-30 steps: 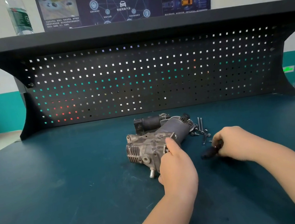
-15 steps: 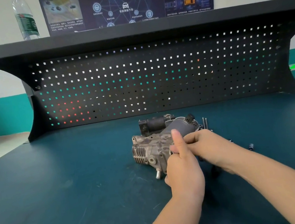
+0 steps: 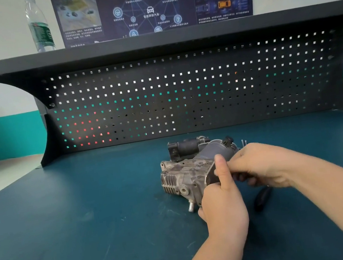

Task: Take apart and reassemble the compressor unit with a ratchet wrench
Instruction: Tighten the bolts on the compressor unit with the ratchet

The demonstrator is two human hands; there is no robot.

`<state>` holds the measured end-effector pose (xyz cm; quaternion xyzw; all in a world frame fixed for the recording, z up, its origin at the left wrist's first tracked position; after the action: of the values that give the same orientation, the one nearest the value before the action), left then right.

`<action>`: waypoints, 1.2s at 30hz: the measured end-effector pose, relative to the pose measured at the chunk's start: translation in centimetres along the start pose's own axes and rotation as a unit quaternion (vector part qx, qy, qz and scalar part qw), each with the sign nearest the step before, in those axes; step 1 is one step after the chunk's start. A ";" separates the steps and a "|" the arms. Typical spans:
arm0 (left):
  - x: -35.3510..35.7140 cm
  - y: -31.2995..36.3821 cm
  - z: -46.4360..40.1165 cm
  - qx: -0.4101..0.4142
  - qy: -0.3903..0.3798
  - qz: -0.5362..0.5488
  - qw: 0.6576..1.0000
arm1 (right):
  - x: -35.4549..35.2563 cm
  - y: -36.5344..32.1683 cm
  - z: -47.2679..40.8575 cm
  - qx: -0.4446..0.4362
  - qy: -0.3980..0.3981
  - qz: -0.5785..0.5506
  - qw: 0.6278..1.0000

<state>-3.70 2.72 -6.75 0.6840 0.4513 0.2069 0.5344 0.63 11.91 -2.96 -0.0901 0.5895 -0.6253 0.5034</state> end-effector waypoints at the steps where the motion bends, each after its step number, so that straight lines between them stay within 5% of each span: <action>1: 0.0 0.0 0.1 -0.006 0.000 -0.004 1.000 | -1.1 0.4 -0.1 0.011 0.001 -0.027 1.000; 4: 0.1 -0.3 0.1 -0.010 0.010 0.004 1.000 | -6.0 1.8 -1.8 0.040 0.048 -0.100 0.993; 8: -0.4 -1.2 -0.7 -0.003 0.055 -0.013 0.998 | -12.4 5.3 -6.4 0.086 0.214 -0.115 0.966; 12: -2.6 -2.7 -2.3 0.009 0.117 0.010 0.993 | -14.4 7.1 -10.7 0.108 0.338 0.095 0.930; 19: -4.6 -5.0 -4.6 -0.049 0.116 0.068 0.990 | -13.5 6.9 -13.5 0.177 0.358 0.265 0.878; 21: -4.5 -5.3 -4.7 -0.056 0.107 0.065 0.991 | -13.0 5.3 -12.7 0.139 0.397 0.291 0.859; 23: -4.4 -5.4 -4.8 -0.066 0.104 0.073 0.990 | -10.8 1.2 -10.8 -0.064 0.433 0.237 0.867; 25: -4.3 -5.6 -4.9 -0.076 0.100 0.083 0.989 | -5.8 -3.6 -7.5 -0.309 0.366 0.209 0.853; 27: -4.4 -5.5 -4.8 -0.085 0.089 0.079 0.989 | -0.3 -5.8 -7.0 -0.383 0.258 0.300 0.835; 32: -4.8 -5.2 -5.5 -0.118 0.022 0.077 0.990 | 3.8 -5.3 -10.8 -0.212 0.178 0.320 0.906; 36: -6.4 -5.8 -6.1 -0.110 -0.007 0.062 0.992 | 4.2 -5.4 -10.5 -0.172 0.201 0.326 0.908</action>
<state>-13.94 0.82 -8.68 0.6490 0.3785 0.2837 0.5958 -11.58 14.52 -3.55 0.1493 0.7734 -0.3200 0.5265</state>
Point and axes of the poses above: each hand's wrist, its own z-axis away from the middle knuckle, its own x-axis out of the palm, y = z × x, the point moved 8 cm from there along -z, towards the middle knuckle, and after that the axes turned 13 degrees about x, right-handed, at the moved point
